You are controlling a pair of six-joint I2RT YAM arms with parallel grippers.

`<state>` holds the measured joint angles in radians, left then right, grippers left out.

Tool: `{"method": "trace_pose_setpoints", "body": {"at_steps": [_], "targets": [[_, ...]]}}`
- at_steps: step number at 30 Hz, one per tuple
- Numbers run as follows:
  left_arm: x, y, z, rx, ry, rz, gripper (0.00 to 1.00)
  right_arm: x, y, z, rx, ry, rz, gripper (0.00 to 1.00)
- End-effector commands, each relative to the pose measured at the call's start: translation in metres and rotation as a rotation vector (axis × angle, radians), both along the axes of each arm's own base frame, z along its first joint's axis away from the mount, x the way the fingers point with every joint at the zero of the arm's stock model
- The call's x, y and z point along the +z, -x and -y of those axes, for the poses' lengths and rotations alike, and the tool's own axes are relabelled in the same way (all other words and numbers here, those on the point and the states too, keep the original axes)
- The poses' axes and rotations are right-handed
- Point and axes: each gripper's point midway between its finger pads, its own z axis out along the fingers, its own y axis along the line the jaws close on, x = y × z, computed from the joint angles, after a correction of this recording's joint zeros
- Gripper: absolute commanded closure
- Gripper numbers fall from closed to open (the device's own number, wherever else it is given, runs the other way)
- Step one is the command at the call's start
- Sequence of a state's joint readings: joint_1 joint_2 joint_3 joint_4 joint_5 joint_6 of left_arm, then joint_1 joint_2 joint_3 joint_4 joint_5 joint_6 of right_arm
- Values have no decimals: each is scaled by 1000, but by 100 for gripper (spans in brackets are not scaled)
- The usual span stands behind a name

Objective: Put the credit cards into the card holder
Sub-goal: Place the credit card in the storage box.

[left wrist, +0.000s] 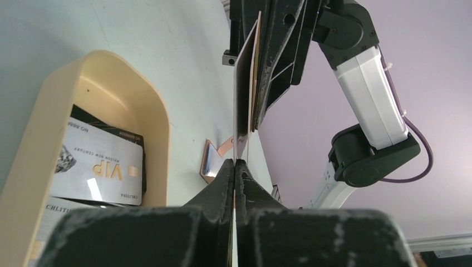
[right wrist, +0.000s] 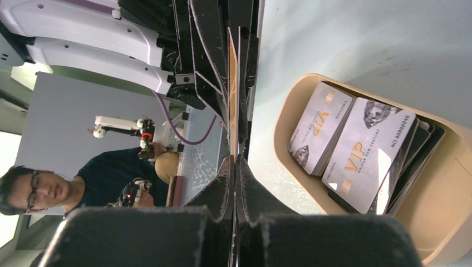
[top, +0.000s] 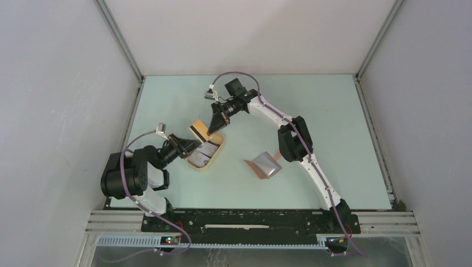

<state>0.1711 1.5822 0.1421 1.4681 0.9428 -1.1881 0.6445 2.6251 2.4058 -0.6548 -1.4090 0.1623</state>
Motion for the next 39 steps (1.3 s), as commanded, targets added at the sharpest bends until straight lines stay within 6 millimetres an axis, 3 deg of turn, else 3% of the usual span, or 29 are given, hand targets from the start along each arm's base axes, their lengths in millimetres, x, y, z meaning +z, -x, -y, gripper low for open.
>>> {"method": "trace_pose_setpoints", "body": {"at_steps": [1,14,22,39], "targets": [[-2,-10,-14,75,11,-3,100,5,0,0,0,-7,8,98],[-17,-11,-27,141,35,-75,100,-25,-12,5,-20,17,-34,95],[-17,-10,-34,171,35,-76,100,-33,-19,11,-37,23,-39,95],[25,3,-51,305,21,86,100,-49,-24,15,-98,130,151,94]]}}
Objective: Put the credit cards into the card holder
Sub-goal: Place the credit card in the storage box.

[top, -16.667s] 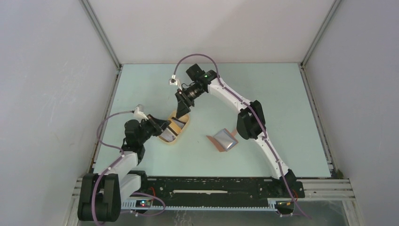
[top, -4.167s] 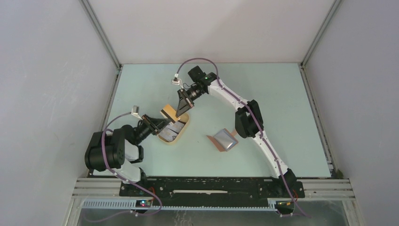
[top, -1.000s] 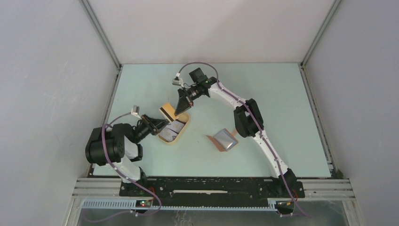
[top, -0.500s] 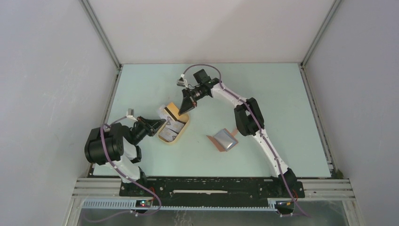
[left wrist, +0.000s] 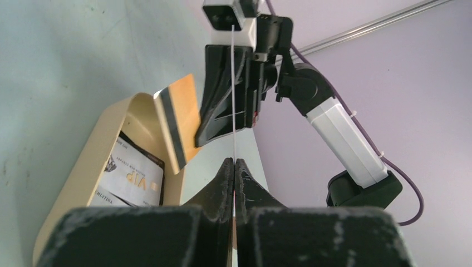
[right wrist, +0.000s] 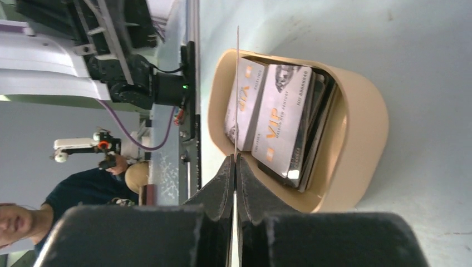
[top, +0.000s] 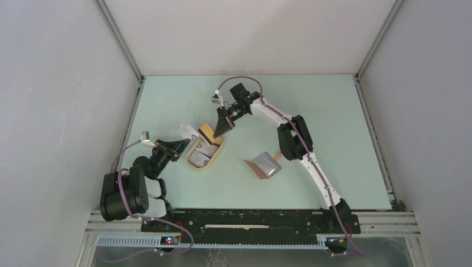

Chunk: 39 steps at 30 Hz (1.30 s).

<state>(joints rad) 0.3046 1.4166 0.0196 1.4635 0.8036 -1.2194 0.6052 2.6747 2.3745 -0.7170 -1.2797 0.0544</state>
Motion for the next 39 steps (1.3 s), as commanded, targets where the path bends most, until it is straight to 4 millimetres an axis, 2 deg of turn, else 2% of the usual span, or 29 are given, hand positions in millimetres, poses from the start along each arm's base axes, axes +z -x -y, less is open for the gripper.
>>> {"method": "trace_pose_setpoints", "body": {"at_steps": [1,5,8,10,14,17,20,26,27,33,36,39], "targets": [[19,3,-4,33,-14,74,100,8,3,0,4,32,133,94],[23,7,-4,42,-55,88,100,1,11,-3,25,94,244,89],[25,13,-3,46,-103,81,100,-3,20,-4,52,151,330,79],[27,17,-4,58,-162,81,100,-1,21,-1,60,187,393,68],[44,27,-4,108,-261,114,100,19,20,9,50,224,491,52],[57,37,2,109,-282,147,100,39,20,17,36,240,568,43],[63,44,16,53,-279,170,100,58,26,27,30,255,638,40],[85,60,44,-37,-271,275,100,104,55,65,16,227,776,38],[90,63,49,-48,-271,297,100,122,63,74,7,202,827,38],[107,78,82,-116,-244,379,100,171,100,127,-42,98,1046,36],[116,87,98,-150,-218,418,100,196,111,157,-118,20,1133,22],[126,94,110,-163,-200,451,100,218,130,183,-181,-112,1076,4]]}}
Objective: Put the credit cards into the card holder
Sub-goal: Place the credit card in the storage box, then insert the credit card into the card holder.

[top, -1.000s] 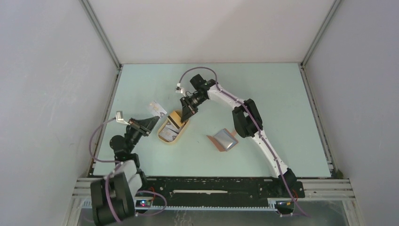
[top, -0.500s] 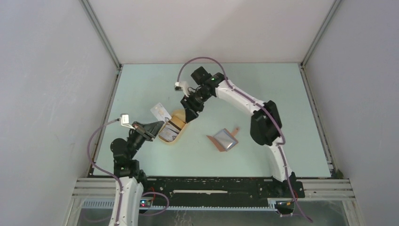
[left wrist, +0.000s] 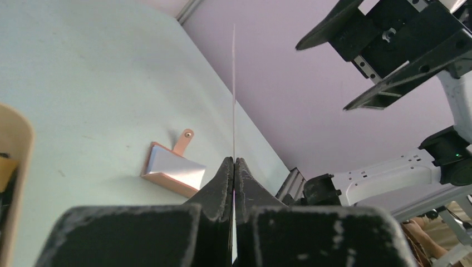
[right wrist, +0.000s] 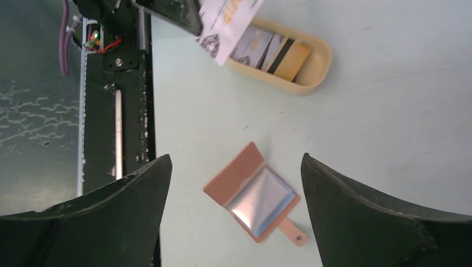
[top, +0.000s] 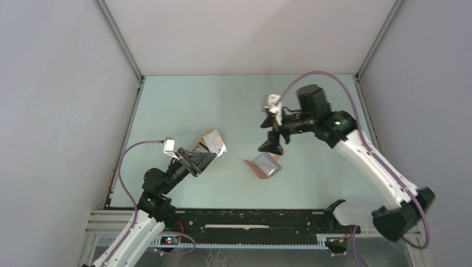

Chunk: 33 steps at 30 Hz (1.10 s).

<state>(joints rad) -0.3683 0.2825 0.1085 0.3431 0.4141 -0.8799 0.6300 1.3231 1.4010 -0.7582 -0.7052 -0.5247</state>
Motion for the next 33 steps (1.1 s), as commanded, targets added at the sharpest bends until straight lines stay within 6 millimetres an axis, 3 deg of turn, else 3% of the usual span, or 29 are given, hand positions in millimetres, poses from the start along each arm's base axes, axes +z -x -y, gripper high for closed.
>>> {"method": "trace_pose_setpoints", "body": {"at_steps": [1,6,12,21,33], "targets": [[54,1,5,56,60,159,100,38,12,27,26,-221,17,1],[65,7,29,33,88,188,100,57,21,52,12,-431,-101,0],[74,9,64,-5,87,207,100,23,22,55,-16,-417,-241,0],[73,6,102,-44,102,191,100,4,16,46,-19,-421,-425,2],[63,10,132,-101,140,165,100,-18,3,31,-74,-382,-492,8]]}}
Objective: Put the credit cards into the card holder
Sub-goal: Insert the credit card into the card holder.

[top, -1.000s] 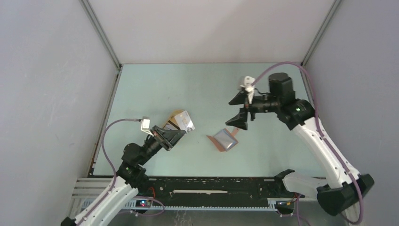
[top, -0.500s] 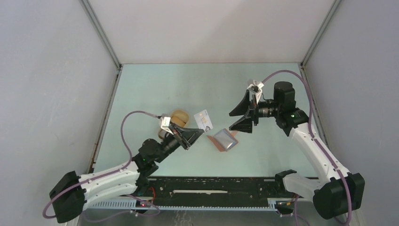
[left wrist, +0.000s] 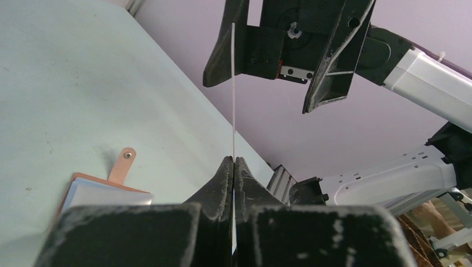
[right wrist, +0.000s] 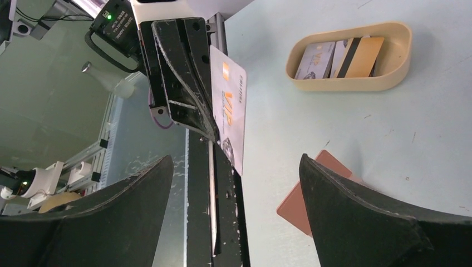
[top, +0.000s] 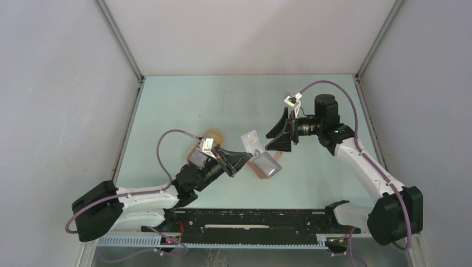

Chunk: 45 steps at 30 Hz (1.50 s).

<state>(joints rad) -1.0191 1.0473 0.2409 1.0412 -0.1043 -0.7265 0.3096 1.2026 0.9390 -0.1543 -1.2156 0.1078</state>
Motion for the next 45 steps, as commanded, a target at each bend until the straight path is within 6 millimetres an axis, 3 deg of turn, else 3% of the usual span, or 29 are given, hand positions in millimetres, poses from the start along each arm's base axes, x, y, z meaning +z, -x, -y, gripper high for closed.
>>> {"method": "trace_pose_setpoints", "body": {"at_steps": [1,16,18,22,24,26,29,32,36,39,40,45], "targets": [[41,-2,9,2,124,58,100,-2,-2,-9,10,0,-2,10],[33,2,33,-61,151,24,100,-5,-1,-17,52,-9,-36,40],[32,2,34,-66,152,21,100,-4,-1,-17,55,-10,-36,50],[29,3,36,-72,155,13,100,-3,1,-16,78,-16,-18,90],[27,2,35,-64,159,4,89,-3,4,-15,89,-10,-1,100],[25,-1,29,-36,156,-3,73,-5,6,-10,100,-8,25,100],[18,-5,12,34,102,-6,58,-10,4,2,81,7,60,100],[5,-12,-4,117,-19,-15,41,-15,-8,16,21,18,32,100],[-8,-16,-20,177,-189,-16,26,-22,-30,37,-115,66,34,100],[-10,-17,-26,193,-228,-24,4,-21,-46,54,-238,112,68,100],[-11,-17,-26,195,-230,-32,1,-20,-52,60,-280,129,81,100],[-4,-19,-5,144,-256,-49,0,-21,-70,80,-408,150,61,100]]}}
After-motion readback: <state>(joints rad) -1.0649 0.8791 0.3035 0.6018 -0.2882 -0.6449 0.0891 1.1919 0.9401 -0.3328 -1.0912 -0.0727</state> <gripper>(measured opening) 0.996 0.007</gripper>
